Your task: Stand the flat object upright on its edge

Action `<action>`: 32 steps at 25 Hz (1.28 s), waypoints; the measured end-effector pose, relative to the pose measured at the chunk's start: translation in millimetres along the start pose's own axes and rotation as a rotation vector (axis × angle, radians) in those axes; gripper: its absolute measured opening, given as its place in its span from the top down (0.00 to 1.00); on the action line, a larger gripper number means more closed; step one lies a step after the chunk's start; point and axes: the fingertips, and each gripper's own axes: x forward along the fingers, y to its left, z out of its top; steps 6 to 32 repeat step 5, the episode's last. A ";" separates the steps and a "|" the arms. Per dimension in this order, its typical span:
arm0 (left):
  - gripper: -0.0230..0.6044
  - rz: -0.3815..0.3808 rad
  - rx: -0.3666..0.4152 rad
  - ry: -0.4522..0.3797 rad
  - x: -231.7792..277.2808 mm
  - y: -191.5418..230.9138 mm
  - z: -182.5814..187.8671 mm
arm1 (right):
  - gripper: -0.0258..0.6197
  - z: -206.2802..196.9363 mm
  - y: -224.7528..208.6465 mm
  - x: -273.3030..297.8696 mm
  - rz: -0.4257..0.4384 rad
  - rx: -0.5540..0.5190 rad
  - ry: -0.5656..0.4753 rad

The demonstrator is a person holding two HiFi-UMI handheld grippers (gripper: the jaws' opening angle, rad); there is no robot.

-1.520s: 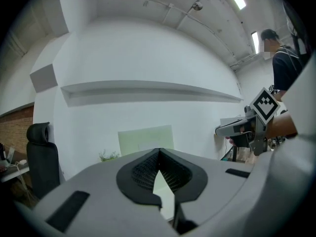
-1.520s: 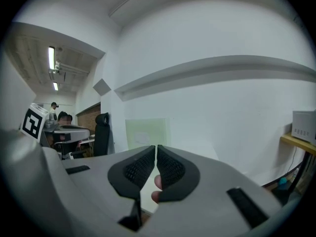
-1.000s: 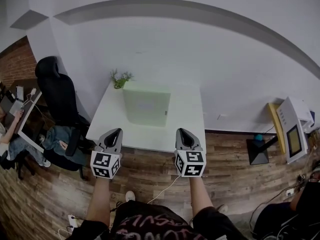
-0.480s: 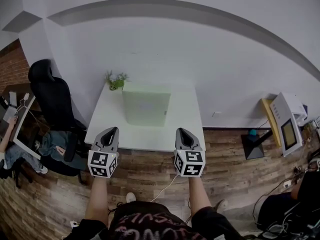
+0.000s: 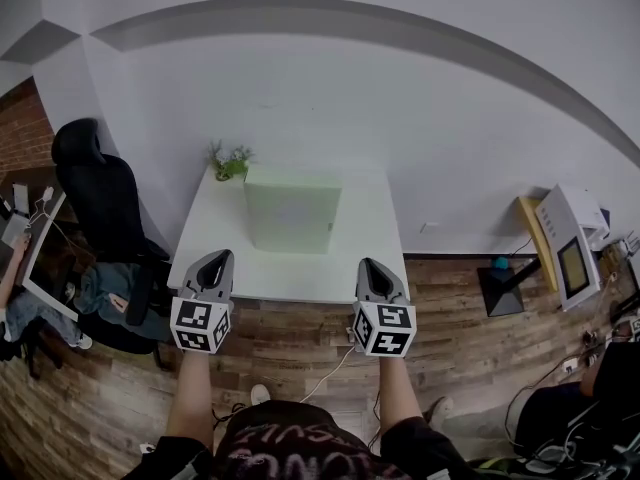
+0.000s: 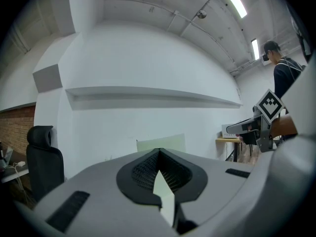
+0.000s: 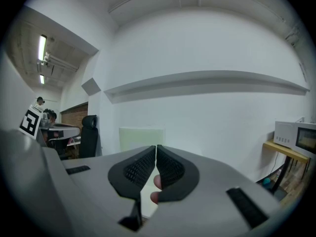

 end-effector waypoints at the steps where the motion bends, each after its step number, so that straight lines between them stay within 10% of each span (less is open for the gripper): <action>1: 0.94 0.004 -0.002 -0.002 -0.2 2.8 1.1 | 0.92 0.8 -0.4 0.7 -0.002 0.001 -0.001; 32: 0.94 0.012 -0.001 -0.008 1.7 12.7 4.8 | 0.92 2.3 -1.5 5.4 -0.012 0.005 -0.004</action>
